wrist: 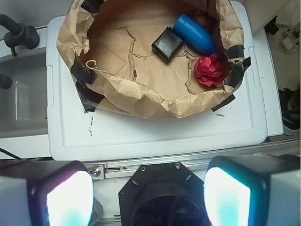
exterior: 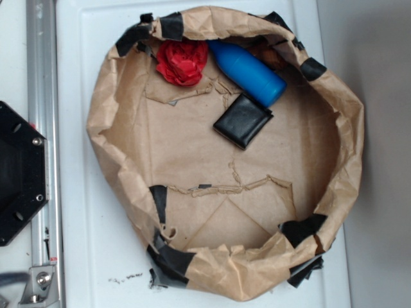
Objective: Grab the red paper.
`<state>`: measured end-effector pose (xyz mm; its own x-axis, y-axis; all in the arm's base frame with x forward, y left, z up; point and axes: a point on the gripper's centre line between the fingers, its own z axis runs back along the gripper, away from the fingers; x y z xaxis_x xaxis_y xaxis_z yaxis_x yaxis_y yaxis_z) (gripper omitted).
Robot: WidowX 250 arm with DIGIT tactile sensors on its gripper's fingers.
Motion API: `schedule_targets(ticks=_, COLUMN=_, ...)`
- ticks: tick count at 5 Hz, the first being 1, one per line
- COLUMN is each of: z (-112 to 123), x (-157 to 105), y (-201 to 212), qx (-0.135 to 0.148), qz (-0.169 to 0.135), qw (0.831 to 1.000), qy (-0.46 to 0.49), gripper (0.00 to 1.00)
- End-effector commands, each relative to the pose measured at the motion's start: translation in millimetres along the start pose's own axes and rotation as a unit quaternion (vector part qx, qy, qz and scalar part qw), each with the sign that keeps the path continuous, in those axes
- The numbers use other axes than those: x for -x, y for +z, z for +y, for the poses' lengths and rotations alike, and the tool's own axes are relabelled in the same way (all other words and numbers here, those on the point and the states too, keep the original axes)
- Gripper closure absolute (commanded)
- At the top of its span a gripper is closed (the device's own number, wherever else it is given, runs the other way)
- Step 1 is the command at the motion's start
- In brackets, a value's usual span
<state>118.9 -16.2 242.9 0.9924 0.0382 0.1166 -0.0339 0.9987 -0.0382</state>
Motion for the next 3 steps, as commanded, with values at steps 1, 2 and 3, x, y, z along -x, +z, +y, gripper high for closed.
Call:
schedule_targets(ticks=1, z=0.0, x=0.0, y=0.0, qx=0.000, qz=0.000, qw=1.000, qy=0.000, gripper=0.00)
schedule_targets(ticks=2, z=14.6, x=-47.3, y=-29.8, qx=-0.042, qz=-0.091, qw=0.987, qy=-0.126, gripper=0.00)
schedule_targets(ticks=3, z=20.6, x=-82.8, y=-55.5, qx=-0.075, qz=-0.121, qw=0.971, qy=-0.194, gripper=0.00)
